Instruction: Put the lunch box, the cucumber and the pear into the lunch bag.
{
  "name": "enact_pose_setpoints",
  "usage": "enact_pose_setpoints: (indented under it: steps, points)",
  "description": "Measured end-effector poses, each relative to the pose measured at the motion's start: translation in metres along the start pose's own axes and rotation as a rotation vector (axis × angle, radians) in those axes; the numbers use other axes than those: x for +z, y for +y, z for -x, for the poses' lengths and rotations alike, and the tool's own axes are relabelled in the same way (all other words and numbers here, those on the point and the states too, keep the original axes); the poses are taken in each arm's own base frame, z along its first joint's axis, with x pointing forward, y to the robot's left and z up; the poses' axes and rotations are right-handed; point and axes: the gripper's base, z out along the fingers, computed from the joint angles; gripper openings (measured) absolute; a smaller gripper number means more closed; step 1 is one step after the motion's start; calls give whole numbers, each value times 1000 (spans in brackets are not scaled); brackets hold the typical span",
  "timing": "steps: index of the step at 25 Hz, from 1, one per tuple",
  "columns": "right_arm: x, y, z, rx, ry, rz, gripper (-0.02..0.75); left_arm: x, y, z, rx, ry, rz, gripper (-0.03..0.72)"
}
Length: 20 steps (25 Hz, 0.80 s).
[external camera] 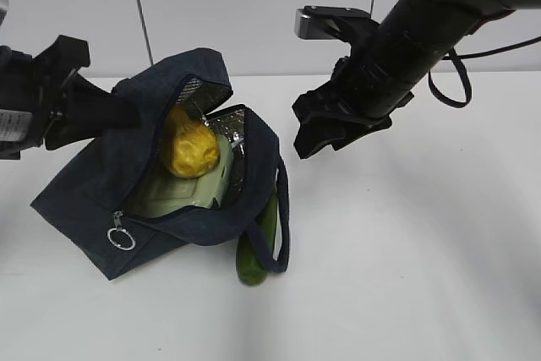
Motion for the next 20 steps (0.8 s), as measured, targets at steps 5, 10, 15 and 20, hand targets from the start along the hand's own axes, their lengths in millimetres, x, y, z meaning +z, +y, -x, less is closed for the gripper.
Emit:
enact_pose_setpoints:
  steps: [5, 10, 15, 20]
  points:
    - [0, 0, 0, 3, 0, 3, 429, -1, 1, 0, -57, 9, -6, 1]
    - [0, 3, 0, 24, 3, 29, 429, -2, 3, 0, -123, 10, 12, 1]
    - [0, 5, -1, 40, 5, 53, 428, -6, 17, 2, -186, 27, 74, 1]
    - [0, 6, 0, 51, 4, 66, 428, -15, 37, 11, -254, -2, 115, 1]
